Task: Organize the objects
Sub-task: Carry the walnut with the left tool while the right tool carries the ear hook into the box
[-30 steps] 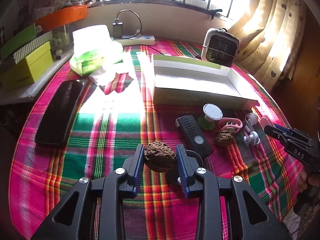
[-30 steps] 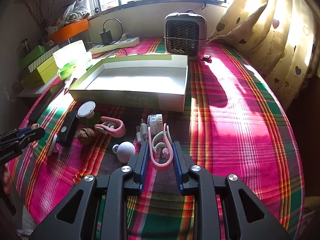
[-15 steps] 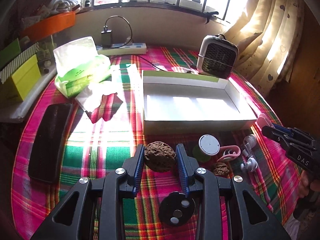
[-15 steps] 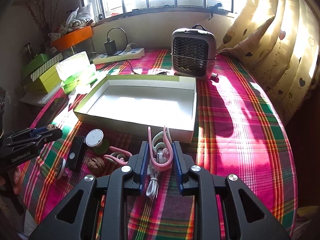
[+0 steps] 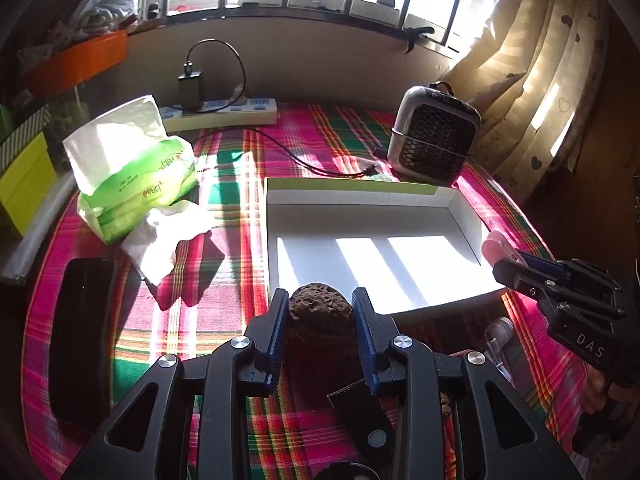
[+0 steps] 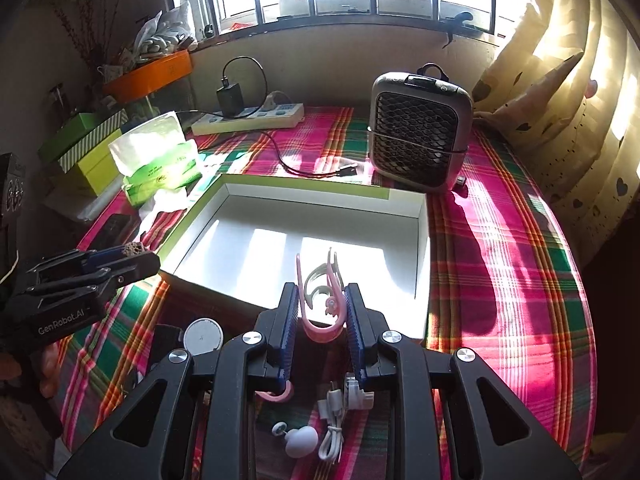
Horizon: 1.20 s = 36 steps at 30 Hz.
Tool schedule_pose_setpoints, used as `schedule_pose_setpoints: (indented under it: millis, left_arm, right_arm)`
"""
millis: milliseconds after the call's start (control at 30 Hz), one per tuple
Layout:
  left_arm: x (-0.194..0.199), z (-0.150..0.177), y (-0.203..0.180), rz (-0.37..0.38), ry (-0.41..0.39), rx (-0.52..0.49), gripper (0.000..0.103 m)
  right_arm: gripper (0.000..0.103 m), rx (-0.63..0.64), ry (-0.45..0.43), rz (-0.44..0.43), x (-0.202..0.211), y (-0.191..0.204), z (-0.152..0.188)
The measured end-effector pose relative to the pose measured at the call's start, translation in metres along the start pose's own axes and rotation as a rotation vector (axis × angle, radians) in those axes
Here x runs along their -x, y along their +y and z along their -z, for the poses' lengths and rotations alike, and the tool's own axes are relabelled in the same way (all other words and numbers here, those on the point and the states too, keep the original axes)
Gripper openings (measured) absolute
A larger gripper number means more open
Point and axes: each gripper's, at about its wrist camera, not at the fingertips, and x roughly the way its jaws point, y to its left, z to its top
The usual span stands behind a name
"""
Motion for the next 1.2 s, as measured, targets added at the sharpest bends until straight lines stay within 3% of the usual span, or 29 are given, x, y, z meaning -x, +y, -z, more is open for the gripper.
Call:
schedule_pose_setpoints:
  millis: [567,1200]
  left_arm:
    - [-0.057,-0.039,0.001,0.011,0.068,-0.024,0.029]
    - [-0.111,-0.06,-0.005,-0.006,0.138,-0.076,0.029]
  right_arm:
    - [0.024,-0.032,0.067,0.024,-0.062,-0.003,-0.038]
    - [0.024,-0.056,0.147,0.047,-0.111,-0.017,-0.051]
